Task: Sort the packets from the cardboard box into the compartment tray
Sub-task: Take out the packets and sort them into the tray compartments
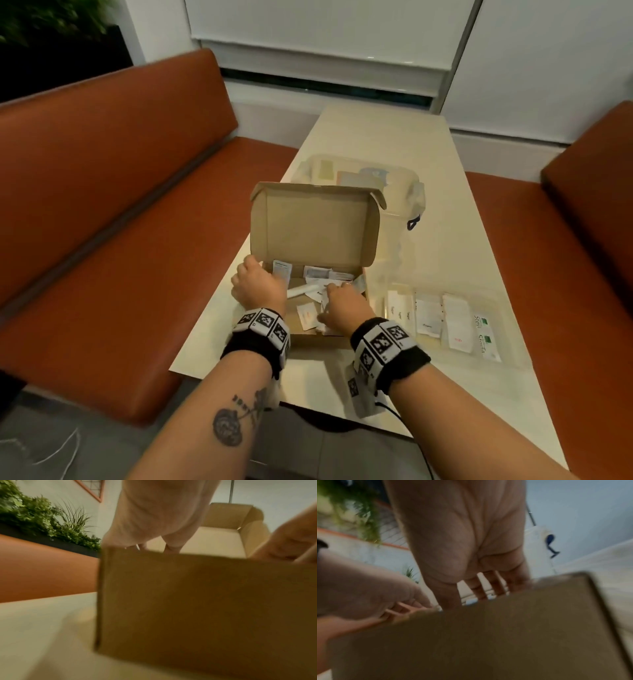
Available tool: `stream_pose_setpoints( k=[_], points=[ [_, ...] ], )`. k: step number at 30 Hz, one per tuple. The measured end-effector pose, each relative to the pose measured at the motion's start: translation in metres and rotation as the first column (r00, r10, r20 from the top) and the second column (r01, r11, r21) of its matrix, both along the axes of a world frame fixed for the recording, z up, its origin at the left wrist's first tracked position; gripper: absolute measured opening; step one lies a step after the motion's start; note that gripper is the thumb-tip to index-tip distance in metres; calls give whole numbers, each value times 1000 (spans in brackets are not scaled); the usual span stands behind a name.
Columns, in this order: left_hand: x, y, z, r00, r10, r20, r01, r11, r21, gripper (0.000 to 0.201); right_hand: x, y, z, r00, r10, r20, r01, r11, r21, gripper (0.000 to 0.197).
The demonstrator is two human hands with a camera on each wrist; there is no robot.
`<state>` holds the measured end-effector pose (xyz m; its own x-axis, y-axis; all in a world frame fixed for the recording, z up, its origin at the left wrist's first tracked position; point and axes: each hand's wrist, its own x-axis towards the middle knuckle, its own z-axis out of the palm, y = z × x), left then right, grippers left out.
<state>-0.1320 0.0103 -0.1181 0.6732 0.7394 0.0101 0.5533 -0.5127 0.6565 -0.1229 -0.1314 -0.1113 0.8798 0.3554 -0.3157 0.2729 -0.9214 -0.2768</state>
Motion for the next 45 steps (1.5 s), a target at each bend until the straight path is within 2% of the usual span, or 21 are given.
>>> stream_pose_setpoints(
  k=[5,10,15,21,24,29,33,37,41,43,45],
  points=[
    [-4,10,-15,997,-68,-46,57,975,-215,36,-3,24,-12,965,-248,-86,231,958,-171,84],
    [-2,14,-22,988,-150,-35,139,966,-217,41,-4,34,-16,897,-419,-138,409,907,-100,91],
    [-2,15,-23,985,-168,-36,156,962,-224,37,-6,41,-16,931,-347,-112,347,938,-14,71],
    [-2,15,-24,981,-189,-48,175,962,-208,27,-11,38,-19,969,-227,-98,219,972,-84,85],
    [-1,13,-24,979,-191,-72,174,967,-188,28,-11,37,-20,977,-199,-77,193,978,-79,73],
    [-1,12,-22,980,-179,-91,161,971,-178,30,-10,37,-19,978,-163,-130,166,986,12,59],
    [-1,12,-23,980,-176,-96,158,972,-171,31,-8,35,-19,990,-40,-138,48,997,57,48],
    [0,12,-25,983,-162,-86,146,975,-165,35,-8,31,-20,991,20,-129,0,987,160,39],
    [-1,11,-23,995,-94,-42,80,965,-251,40,-8,23,-19,987,-14,-161,66,945,321,21],
    [-3,8,-20,999,-36,4,35,949,-312,55,-5,17,-15,977,-61,-205,138,911,388,15],
    [-5,1,-15,994,50,97,-21,959,-283,63,3,10,-10,972,-110,-208,197,864,463,16]
  ],
)
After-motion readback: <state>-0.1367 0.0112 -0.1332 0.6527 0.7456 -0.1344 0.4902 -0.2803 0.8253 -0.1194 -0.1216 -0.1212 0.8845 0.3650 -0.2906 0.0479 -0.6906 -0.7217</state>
